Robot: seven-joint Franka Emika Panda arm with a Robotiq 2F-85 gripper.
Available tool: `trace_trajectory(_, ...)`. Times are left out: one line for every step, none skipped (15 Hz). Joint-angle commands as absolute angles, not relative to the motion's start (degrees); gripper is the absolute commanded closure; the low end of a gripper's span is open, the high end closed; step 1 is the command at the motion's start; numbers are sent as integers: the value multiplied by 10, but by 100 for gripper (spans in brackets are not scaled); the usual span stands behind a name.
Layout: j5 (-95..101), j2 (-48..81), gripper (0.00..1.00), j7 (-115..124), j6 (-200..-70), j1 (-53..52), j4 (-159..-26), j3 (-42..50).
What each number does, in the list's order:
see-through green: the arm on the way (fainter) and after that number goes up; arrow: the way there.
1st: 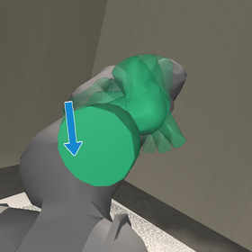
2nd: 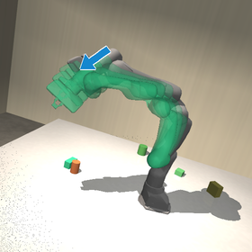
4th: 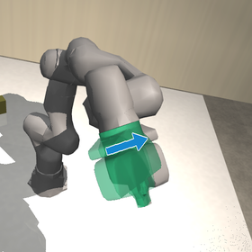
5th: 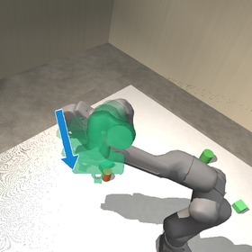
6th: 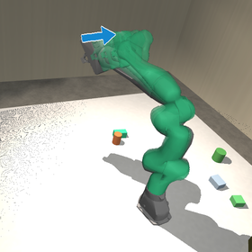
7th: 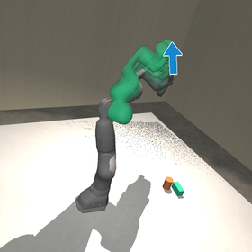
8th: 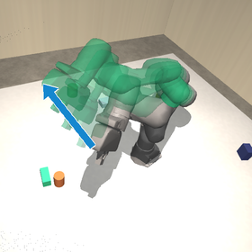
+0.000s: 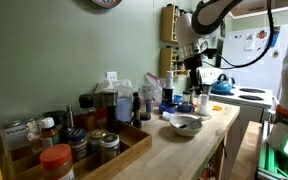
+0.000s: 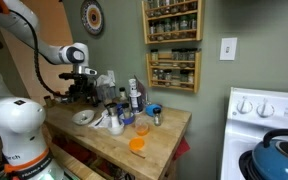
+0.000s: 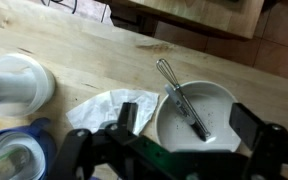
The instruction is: Remove the marker from the grey bowl and put it on the blue cup on the left side of the other blue up
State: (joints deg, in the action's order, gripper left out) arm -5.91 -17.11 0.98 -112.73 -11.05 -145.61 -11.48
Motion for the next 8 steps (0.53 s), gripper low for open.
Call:
trace_trajectory(-94, -181, 0, -68, -1188, -141, -1480, -112)
trace_trajectory(-104, -183, 0, -89, -1212, -151, -1490, -116)
trace_trajectory(-120, -180, 0, -113, -1237, -162, -1497, -117)
trace_trajectory(-129, -176, 0, -140, -1257, -172, -1501, -117)
trace_trajectory(-132, -169, 0, -167, -1275, -182, -1507, -118)
trace_trajectory(-136, -162, 0, -194, -1293, -192, -1512, -117)
trace_trajectory(-128, -145, 0, -215, -1308, -200, -1513, -122)
trace_trajectory(-122, -133, 0, -239, -1324, -207, -1515, -123)
